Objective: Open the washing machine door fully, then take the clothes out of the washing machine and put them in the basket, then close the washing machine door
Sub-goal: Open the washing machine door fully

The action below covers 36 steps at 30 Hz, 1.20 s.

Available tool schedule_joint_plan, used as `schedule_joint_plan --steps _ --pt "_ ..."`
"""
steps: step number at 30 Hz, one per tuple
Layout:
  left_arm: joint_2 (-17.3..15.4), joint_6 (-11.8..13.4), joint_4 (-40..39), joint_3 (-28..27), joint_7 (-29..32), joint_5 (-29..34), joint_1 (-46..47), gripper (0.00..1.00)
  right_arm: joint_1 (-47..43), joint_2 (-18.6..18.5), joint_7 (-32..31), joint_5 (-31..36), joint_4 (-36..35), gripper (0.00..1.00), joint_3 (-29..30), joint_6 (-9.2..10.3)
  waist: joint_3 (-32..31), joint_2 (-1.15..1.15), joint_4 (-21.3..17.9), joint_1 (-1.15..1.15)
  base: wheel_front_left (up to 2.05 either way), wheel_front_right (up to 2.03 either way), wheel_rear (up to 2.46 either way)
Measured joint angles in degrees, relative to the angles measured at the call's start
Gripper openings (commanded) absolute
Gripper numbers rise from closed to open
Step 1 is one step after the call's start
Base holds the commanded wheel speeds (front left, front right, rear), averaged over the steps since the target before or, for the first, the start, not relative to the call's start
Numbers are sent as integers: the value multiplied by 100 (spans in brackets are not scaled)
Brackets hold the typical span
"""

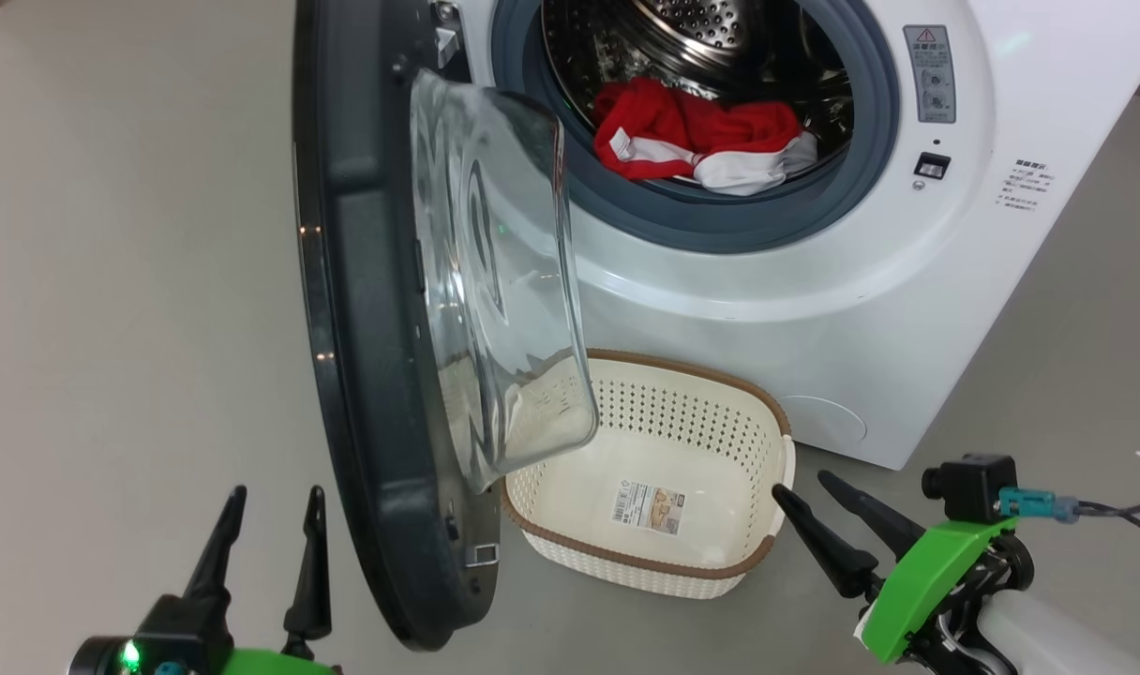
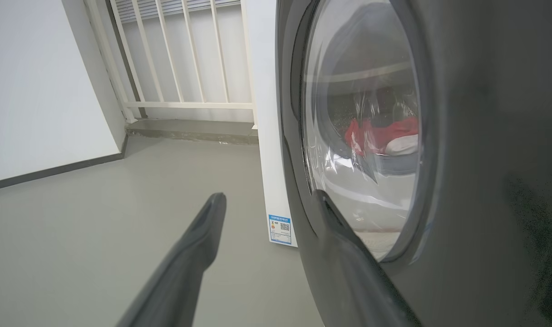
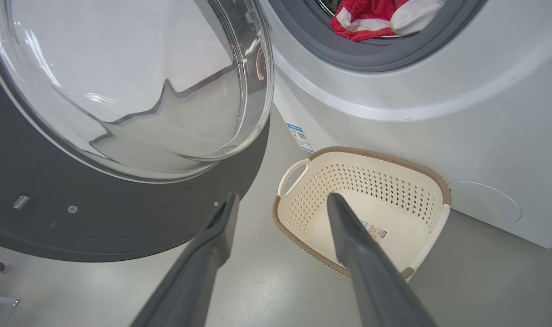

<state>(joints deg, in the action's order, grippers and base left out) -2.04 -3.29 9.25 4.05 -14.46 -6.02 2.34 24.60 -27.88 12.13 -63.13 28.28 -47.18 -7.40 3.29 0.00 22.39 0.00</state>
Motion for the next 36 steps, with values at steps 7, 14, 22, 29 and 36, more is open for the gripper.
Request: schedule_joint_plan --steps 7,14,22,29,36 --pt "0 0 13 -30 0 -1 -120 100 -1 231 210 711 147 100 456 0 -36 0 -46 0 0 0 0" --pt "0 0 8 -38 0 -1 -121 100 -524 586 215 2129 -304 100 1800 0 -67 0 -49 0 0 0 0" --pt "-1 -2 9 -31 0 22 -122 100 -1290 1057 216 3159 -697 100 2819 0 -94 0 0 0 0 0 0" --pt "0 9 21 12 0 37 -204 100 -1533 1216 216 3482 -666 100 3070 0 -68 0 -12 0 0 0 0" --pt "-1 57 40 45 0 31 -233 100 -1623 1291 216 3535 -673 100 3155 0 -92 0 -18 0 0 0 0"
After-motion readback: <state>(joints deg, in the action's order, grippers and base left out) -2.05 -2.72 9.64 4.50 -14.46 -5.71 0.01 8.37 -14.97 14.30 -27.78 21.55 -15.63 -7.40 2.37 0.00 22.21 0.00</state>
